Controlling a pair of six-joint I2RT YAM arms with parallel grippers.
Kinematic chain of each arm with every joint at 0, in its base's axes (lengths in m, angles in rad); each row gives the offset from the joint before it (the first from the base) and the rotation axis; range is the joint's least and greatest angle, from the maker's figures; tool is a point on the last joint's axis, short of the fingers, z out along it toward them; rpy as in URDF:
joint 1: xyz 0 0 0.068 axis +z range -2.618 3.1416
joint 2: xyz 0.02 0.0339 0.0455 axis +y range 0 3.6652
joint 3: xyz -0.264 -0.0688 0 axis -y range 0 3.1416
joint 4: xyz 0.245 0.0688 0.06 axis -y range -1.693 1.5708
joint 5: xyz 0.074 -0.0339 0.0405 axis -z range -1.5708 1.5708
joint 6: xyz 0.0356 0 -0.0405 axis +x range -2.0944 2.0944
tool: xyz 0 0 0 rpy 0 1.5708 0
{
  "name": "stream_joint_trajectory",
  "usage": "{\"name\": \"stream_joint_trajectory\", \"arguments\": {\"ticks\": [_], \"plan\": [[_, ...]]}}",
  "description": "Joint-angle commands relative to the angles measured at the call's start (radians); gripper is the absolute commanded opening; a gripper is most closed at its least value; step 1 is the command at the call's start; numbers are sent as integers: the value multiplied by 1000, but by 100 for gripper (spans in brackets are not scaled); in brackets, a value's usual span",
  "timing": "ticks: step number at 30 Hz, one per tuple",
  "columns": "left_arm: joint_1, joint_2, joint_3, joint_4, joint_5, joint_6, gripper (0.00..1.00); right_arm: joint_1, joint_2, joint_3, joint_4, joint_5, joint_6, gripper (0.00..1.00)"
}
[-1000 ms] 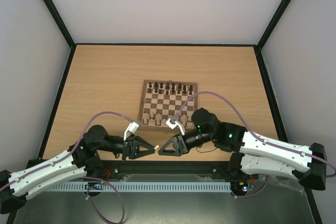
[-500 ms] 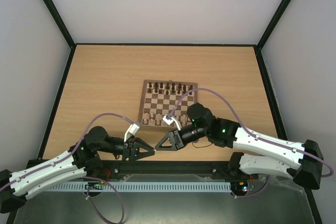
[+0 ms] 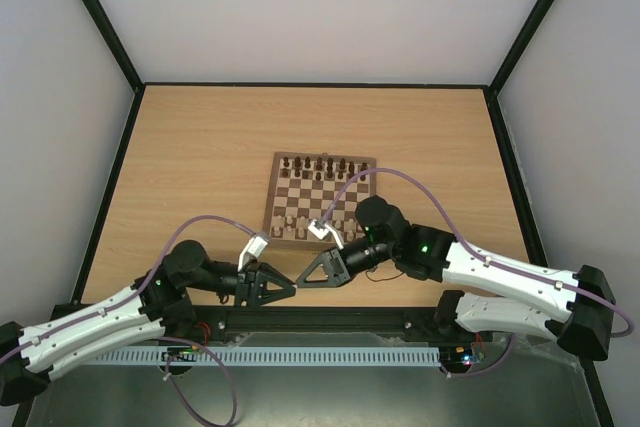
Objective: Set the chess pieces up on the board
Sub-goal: Place the chess piece on the chessboard.
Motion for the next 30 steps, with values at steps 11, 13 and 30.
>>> {"name": "stream_joint_trajectory", "arguments": {"ticks": [11,13,30], "plan": [[-2,-62,128,-279,-181,102,66,-3,-44,77,-244,177,-121,9],[-2,-74,184,-382,-282,139,69,-3,-37,104,-324,268,-152,9],[-1,170,347,-708,-984,156,99,-24,485,574,-826,1021,-326,8]]}}
